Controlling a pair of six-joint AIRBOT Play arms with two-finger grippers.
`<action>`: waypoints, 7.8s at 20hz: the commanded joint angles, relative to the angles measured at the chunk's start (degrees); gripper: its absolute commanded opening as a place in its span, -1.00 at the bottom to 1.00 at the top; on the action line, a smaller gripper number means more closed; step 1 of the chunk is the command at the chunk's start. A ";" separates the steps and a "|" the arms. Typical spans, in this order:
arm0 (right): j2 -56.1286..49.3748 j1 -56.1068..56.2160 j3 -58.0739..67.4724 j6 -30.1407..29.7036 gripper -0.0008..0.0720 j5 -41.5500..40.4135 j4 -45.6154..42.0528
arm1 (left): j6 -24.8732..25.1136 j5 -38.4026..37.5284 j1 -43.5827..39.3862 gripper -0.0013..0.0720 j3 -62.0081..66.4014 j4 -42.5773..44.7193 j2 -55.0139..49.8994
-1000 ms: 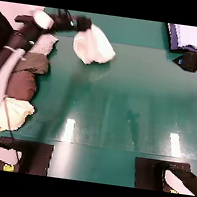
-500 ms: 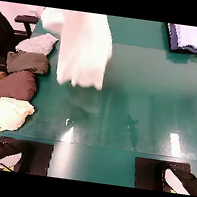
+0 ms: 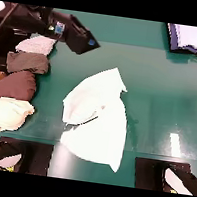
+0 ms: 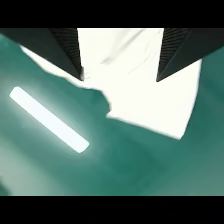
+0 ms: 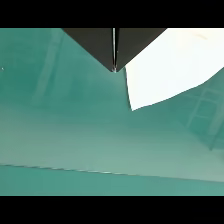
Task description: Fold the shirts.
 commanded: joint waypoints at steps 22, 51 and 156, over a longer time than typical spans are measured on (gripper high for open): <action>-0.28 3.87 0.17 0.02 -0.94 1.22 -0.07 | 5.03 8.81 11.50 0.13 -39.23 -10.14 -13.73; -26.32 34.49 -42.95 -1.53 0.20 -6.58 14.45 | 1.97 3.96 25.05 -0.90 -13.84 -5.11 -5.29; 11.63 -16.85 10.03 -4.52 -0.94 -0.52 2.40 | -10.71 4.02 17.46 -0.90 22.25 -2.03 22.80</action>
